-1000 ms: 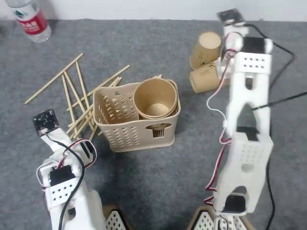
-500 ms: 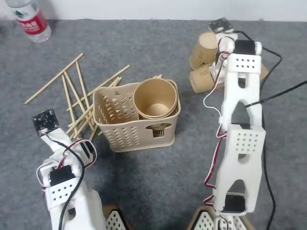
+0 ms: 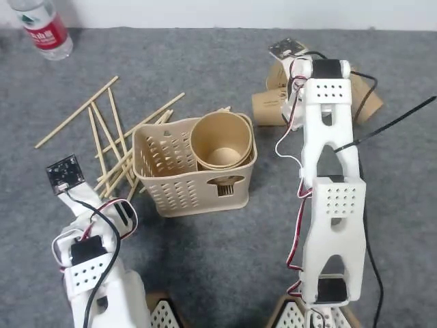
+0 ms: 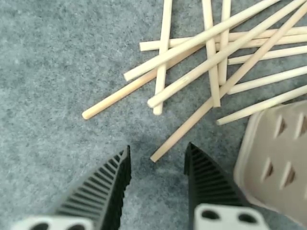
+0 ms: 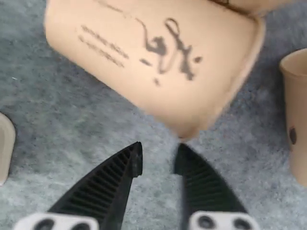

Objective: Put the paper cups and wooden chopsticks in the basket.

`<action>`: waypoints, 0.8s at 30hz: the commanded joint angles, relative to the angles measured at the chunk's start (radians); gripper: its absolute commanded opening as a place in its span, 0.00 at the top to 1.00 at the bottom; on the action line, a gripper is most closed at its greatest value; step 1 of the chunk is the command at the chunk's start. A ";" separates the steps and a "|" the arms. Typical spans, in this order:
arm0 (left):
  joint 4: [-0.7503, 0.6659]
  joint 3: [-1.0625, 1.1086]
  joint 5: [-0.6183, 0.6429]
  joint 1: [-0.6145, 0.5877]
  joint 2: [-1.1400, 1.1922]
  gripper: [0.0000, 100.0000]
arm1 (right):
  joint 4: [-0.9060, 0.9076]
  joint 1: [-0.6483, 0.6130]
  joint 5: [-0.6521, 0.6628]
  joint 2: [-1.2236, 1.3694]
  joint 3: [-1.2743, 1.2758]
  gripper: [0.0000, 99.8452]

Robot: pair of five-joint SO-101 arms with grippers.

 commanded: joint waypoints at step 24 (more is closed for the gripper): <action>-0.020 -0.007 0.002 0.006 -0.011 0.83 | 0.012 -0.068 0.012 0.090 -0.245 0.79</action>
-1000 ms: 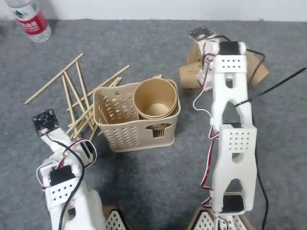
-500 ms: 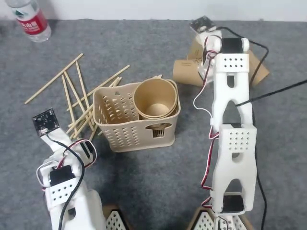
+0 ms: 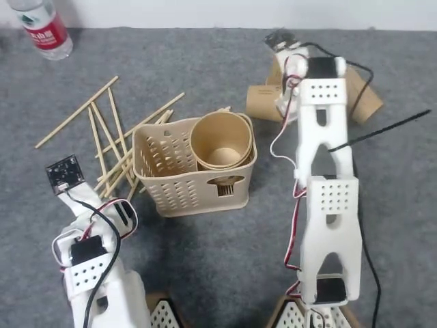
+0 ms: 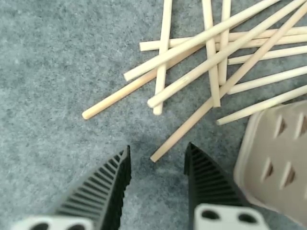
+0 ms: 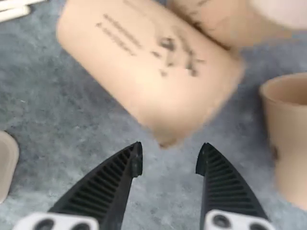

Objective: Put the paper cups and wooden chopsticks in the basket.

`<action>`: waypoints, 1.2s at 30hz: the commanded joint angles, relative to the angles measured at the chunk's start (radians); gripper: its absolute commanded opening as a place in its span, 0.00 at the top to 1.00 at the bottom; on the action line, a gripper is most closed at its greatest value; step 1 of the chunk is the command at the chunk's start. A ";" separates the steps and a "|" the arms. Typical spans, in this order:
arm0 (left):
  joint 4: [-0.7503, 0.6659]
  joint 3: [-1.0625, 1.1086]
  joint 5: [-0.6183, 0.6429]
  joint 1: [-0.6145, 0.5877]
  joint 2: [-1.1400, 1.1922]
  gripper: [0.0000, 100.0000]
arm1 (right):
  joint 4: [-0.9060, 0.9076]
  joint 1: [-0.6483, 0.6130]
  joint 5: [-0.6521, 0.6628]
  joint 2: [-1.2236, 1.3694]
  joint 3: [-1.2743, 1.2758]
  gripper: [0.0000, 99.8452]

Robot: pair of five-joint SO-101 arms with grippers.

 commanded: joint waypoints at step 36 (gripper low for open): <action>-0.021 -0.007 0.002 0.006 -0.011 0.83 | 0.053 0.061 0.120 -0.607 0.410 0.99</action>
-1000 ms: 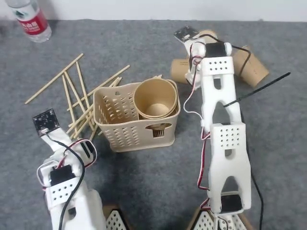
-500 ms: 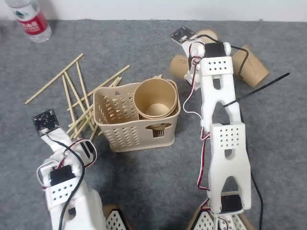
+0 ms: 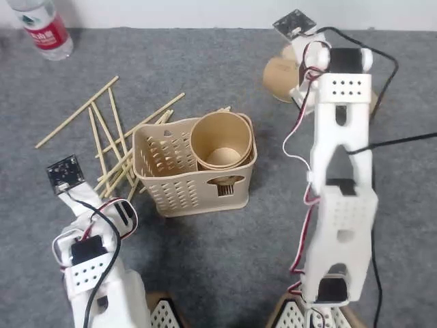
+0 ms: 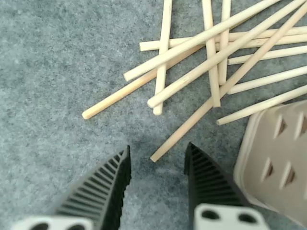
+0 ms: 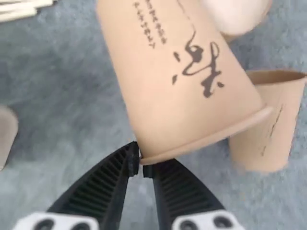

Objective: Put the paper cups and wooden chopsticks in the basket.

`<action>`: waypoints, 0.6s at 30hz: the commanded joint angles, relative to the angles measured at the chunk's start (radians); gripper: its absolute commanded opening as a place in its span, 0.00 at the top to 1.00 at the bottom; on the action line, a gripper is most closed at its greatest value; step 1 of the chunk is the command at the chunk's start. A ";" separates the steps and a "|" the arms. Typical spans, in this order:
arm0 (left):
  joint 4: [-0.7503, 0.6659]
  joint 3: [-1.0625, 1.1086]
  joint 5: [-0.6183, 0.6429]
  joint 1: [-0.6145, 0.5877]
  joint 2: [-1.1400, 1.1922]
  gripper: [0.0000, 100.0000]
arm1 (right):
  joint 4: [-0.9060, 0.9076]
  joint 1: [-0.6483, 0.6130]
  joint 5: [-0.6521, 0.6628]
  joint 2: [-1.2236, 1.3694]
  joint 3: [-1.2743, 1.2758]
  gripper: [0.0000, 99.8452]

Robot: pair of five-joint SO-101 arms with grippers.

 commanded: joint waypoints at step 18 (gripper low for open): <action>-0.021 -0.007 0.002 0.006 -0.011 0.83 | 0.042 0.430 0.453 -1.110 1.049 0.99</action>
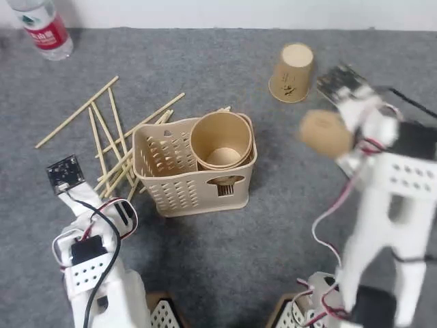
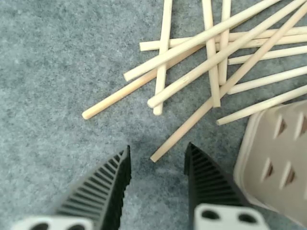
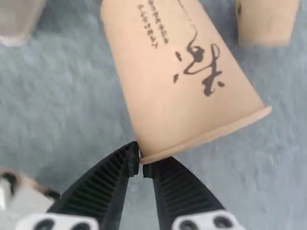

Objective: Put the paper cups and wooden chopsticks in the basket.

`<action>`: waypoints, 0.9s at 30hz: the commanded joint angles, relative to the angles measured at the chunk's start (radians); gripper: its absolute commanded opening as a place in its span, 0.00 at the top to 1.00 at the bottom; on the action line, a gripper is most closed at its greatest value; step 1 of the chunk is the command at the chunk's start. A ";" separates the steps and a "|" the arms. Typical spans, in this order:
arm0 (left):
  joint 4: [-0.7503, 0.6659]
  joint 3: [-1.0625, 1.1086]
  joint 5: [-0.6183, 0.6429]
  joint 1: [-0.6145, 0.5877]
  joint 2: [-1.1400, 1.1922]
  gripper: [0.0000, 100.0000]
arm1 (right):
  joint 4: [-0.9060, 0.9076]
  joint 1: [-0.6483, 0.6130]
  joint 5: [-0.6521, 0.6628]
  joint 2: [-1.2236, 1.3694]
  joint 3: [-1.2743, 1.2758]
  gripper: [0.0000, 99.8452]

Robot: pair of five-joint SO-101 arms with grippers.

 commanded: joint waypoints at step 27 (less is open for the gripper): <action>-0.021 -0.007 0.002 0.006 -0.011 0.83 | 0.036 0.341 1.191 -0.323 0.377 0.99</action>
